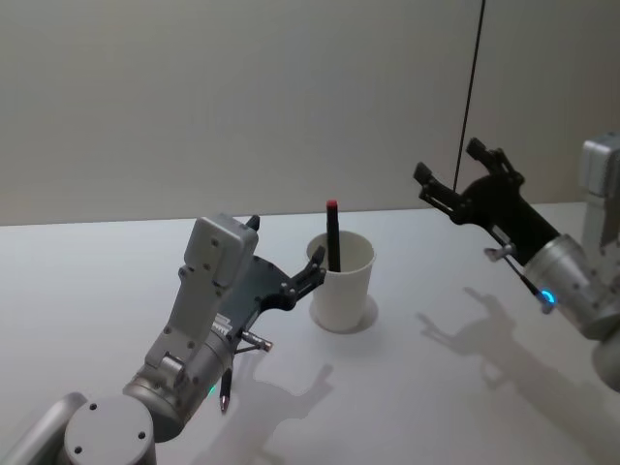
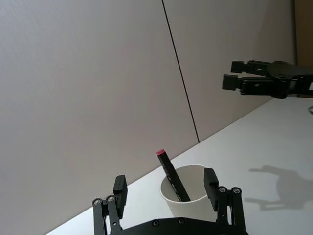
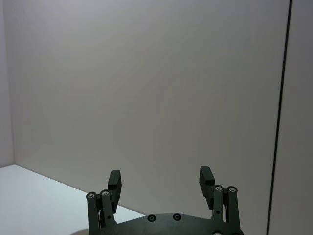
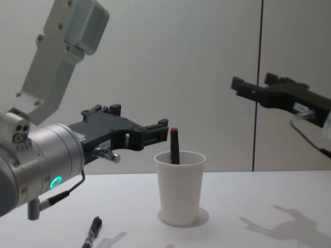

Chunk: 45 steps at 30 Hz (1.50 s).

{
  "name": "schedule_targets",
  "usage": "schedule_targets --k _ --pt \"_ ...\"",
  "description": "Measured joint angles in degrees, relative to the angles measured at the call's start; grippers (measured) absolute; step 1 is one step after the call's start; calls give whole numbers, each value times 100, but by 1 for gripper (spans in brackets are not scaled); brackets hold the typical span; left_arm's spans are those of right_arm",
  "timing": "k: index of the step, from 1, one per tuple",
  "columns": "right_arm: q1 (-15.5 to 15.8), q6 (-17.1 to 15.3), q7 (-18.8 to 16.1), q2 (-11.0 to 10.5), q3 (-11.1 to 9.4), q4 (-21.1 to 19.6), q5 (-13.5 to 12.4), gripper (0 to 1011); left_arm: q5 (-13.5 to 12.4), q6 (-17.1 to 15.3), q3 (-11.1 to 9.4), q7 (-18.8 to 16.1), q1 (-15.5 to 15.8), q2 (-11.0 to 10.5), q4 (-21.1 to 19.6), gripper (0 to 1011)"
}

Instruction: Place the pen into the pen holder.

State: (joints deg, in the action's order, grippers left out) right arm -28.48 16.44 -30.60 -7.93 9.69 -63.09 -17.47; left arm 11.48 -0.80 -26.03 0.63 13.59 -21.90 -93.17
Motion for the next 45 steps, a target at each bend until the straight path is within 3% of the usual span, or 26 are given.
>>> schedule_targets --k 13,25,35,45 --pt "764 -721 353 -396 -239 -1065 -5 1001 0 0 0 0 0 0 0 1000" --pt "1443 -1099 660 -683 -429 -1831 -142 1001 0 0 0 0 0 0 0 1000" --pt "1814 -1252 820 -834 -522 -2210 -217 1001 0 0 0 0 0 0 0 1000" --pt "1987 -1325 898 -905 -568 -2387 -251 1001 0 0 0 0 0 0 0 1000"
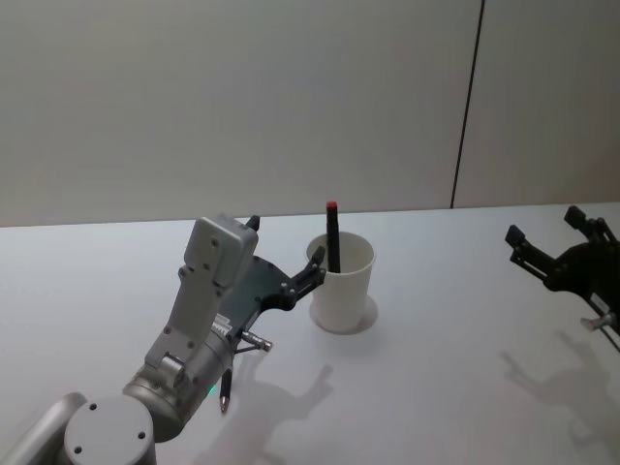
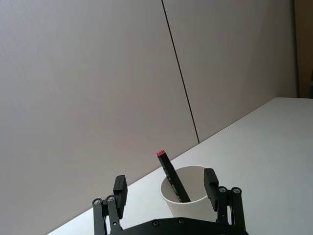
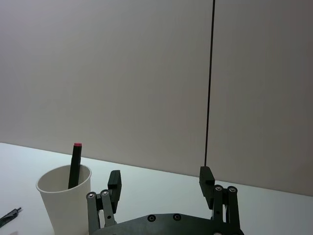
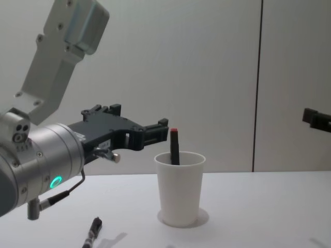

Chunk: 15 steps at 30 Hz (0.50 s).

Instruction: Place the pen into the pen holder.

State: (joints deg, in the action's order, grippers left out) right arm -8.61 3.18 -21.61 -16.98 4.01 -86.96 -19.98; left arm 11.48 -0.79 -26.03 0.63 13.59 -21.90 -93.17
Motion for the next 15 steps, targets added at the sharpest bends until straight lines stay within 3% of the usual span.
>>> schedule_targets --k 15 --pt "98 -39 42 -40 -24 -99 -19 1001 -46 -119 6 12 1 15 -4 1000"
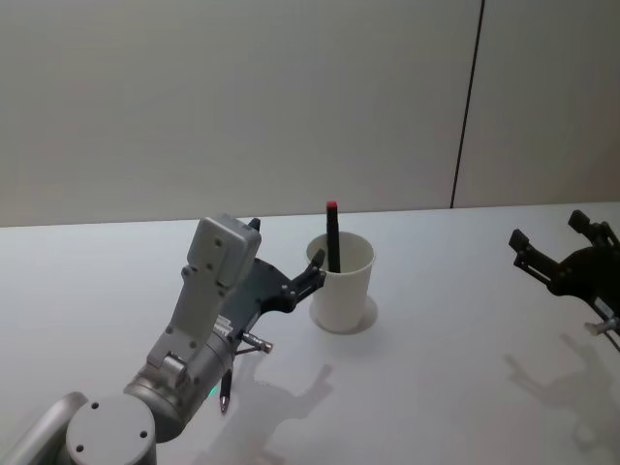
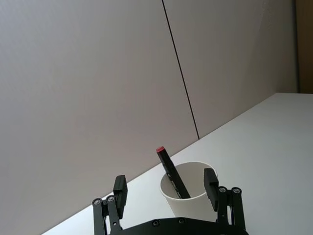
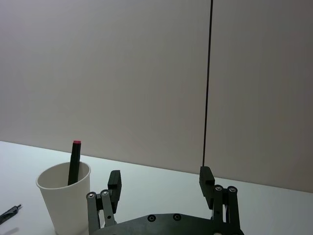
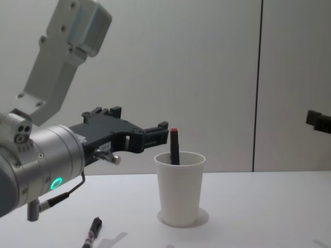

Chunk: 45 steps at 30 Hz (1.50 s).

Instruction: Place the pen into the pen holder.

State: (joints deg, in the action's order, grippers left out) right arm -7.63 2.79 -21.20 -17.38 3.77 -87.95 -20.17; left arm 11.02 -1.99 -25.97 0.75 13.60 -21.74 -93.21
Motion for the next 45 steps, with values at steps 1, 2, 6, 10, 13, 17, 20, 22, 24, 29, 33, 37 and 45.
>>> schedule_targets --k 1,2,6,10,13,17,20,22,24,29,33,37,45 --pt "5 -2 2 -2 -1 -6 -1 1001 -3 -20 1 0 0 0 -3 1000" --pt "7 -3 3 -3 -1 -7 -1 1001 -7 -61 4 0 0 2 -13 1000" --pt "17 -7 7 -6 -4 -16 -3 1001 -5 -176 12 -3 -6 3 -34 1000" --pt "24 -9 9 -8 -6 -24 -5 1001 44 -360 35 -35 -27 -3 -79 1000" --pt "29 -12 11 -9 -9 -30 -7 1001 120 -490 59 -74 -46 -14 -118 1000" --pt "34 -14 14 -11 -10 -35 -9 1001 203 -673 87 -136 -64 -20 -166 1000" --pt "35 -16 16 -13 -10 -36 -9 1001 229 -731 102 -152 -73 -24 -185 1000" --pt "37 -16 17 -14 -10 -37 -9 1001 233 -735 113 -158 -84 -27 -187 1000" --pt "37 -16 18 -15 -10 -38 -9 1001 233 -726 118 -166 -92 -29 -187 1000" --pt "39 -16 18 -17 -10 -42 -9 1001 230 -707 139 -208 -127 -40 -188 1000" --pt "42 -16 18 -16 -10 -44 -9 1001 256 -803 161 -247 -165 -60 -225 1000" --pt "43 -16 18 -16 -10 -45 -9 1001 325 -990 184 -304 -214 -88 -285 1000" --pt "43 -16 18 -16 -10 -45 -9 1001 469 -1355 234 -439 -341 -156 -437 1000"
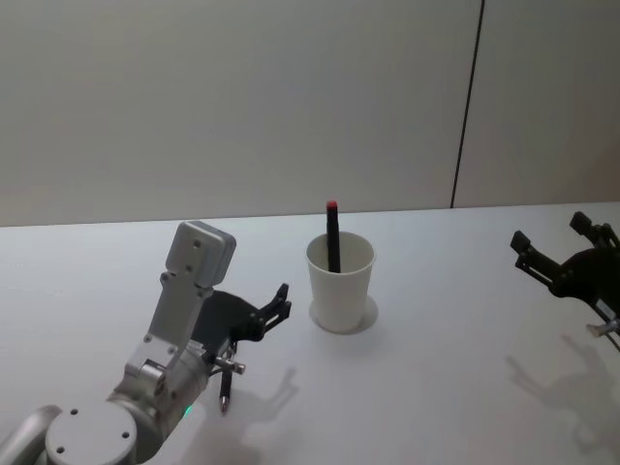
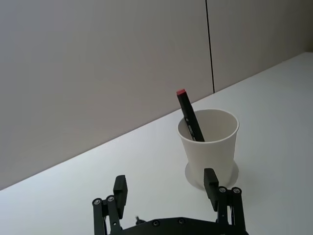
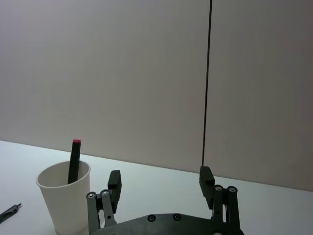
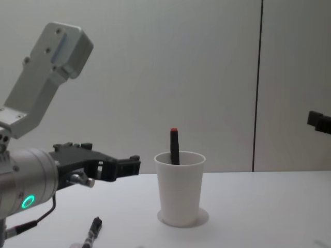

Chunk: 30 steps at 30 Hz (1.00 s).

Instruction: Place the pen into the pen holder.

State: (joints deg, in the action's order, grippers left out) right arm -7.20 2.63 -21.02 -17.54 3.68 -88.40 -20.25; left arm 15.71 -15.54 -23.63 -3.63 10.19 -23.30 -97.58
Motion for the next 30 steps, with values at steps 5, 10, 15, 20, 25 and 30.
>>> schedule_targets --k 5,10,15,20,25,30 --pt "0 0 0 0 0 0 0 1001 60 -186 27 -49 -41 -21 -61 1000" --pt "0 0 0 0 0 0 0 1001 135 -389 57 -89 -66 -26 -109 1000" --pt "0 0 0 0 0 0 0 1001 192 -519 82 -119 -77 -16 -128 1000" --pt "0 0 0 0 0 0 0 1001 253 -652 106 -155 -85 9 -136 1000" --pt "0 0 0 0 0 1 0 1001 298 -759 125 -200 -86 37 -136 1000" --pt "0 0 0 0 0 0 0 1002 333 -917 142 -259 -84 78 -127 1000"
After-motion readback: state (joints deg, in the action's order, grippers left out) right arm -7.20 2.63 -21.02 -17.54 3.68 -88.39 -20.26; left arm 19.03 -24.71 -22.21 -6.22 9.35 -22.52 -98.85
